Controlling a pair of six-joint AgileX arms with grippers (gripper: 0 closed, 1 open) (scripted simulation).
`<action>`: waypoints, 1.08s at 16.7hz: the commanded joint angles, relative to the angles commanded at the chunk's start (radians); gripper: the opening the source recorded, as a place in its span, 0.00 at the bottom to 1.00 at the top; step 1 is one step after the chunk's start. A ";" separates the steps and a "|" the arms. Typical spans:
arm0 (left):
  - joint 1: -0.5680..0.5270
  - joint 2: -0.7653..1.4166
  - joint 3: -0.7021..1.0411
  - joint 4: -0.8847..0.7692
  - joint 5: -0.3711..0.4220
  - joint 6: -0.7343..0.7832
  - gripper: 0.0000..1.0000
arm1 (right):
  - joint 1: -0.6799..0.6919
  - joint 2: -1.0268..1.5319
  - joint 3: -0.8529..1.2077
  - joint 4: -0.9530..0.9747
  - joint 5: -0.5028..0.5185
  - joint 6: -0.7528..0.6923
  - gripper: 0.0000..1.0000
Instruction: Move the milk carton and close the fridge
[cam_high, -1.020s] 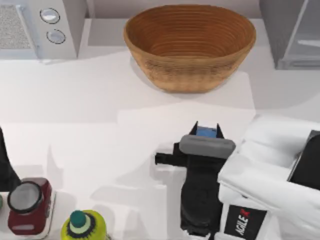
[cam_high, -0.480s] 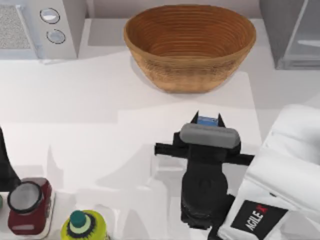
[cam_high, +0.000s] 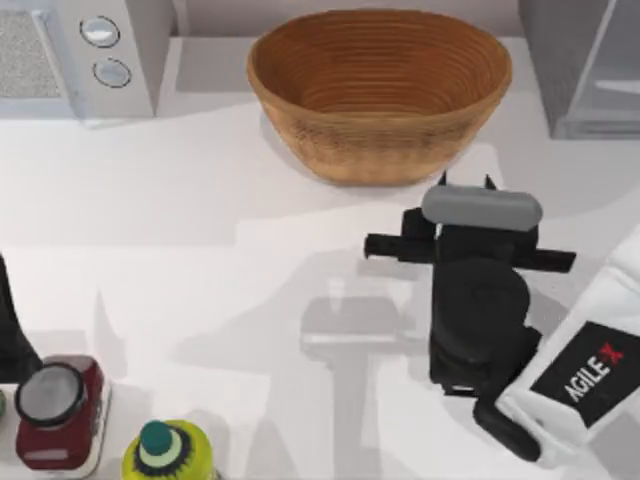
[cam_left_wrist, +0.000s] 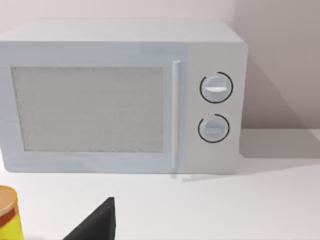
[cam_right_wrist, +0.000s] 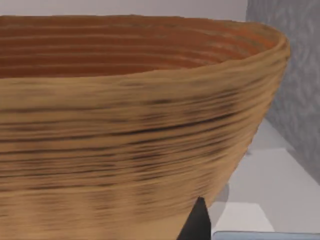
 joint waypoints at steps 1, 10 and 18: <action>0.000 0.000 0.000 0.000 0.000 0.000 1.00 | -0.057 -0.043 -0.023 -0.025 -0.069 -0.001 0.00; 0.000 0.000 0.000 0.000 0.000 0.000 1.00 | -0.631 -0.508 -0.227 -0.260 -0.766 -0.010 0.00; 0.000 0.000 0.000 0.000 0.000 0.000 1.00 | -0.757 -0.626 -0.272 -0.313 -0.895 -0.013 0.00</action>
